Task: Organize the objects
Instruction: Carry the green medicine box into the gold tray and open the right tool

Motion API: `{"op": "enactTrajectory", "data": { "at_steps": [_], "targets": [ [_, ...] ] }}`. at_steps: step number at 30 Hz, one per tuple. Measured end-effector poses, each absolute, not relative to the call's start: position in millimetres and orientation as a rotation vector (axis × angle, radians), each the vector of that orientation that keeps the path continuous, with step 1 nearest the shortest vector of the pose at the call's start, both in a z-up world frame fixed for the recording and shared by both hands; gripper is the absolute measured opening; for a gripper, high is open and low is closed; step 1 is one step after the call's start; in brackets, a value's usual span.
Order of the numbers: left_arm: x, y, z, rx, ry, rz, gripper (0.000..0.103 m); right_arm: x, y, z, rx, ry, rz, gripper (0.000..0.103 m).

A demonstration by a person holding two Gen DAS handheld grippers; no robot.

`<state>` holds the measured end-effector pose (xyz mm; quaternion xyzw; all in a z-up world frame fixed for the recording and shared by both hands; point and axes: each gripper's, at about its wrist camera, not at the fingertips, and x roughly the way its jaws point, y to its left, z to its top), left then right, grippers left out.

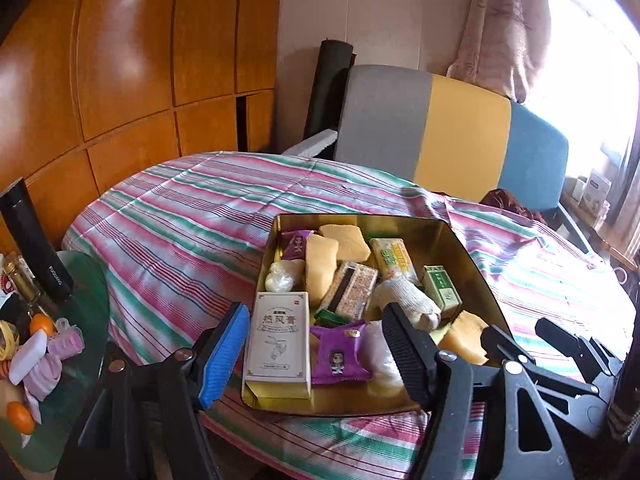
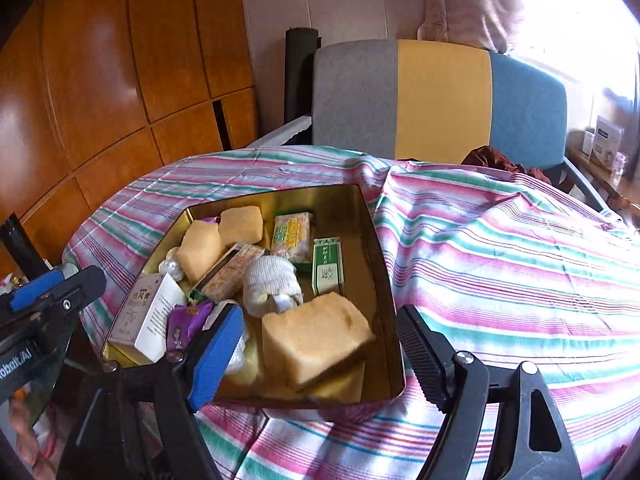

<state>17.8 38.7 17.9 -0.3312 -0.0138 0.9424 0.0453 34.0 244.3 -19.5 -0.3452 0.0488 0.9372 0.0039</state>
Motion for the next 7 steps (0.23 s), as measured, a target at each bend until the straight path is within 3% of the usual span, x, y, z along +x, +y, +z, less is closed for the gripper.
{"op": "enactTrajectory", "data": {
  "at_steps": [3,7],
  "targets": [
    [19.2,35.2,17.4,-0.980,-0.054,2.908,0.061,34.0,240.9,-23.0,-1.097,0.144,2.936,0.080],
    [17.2,32.5,15.6,-0.997,-0.061,2.898,0.061,32.4,235.9,-28.5,-1.130,0.135,2.933,0.080]
  ]
}}
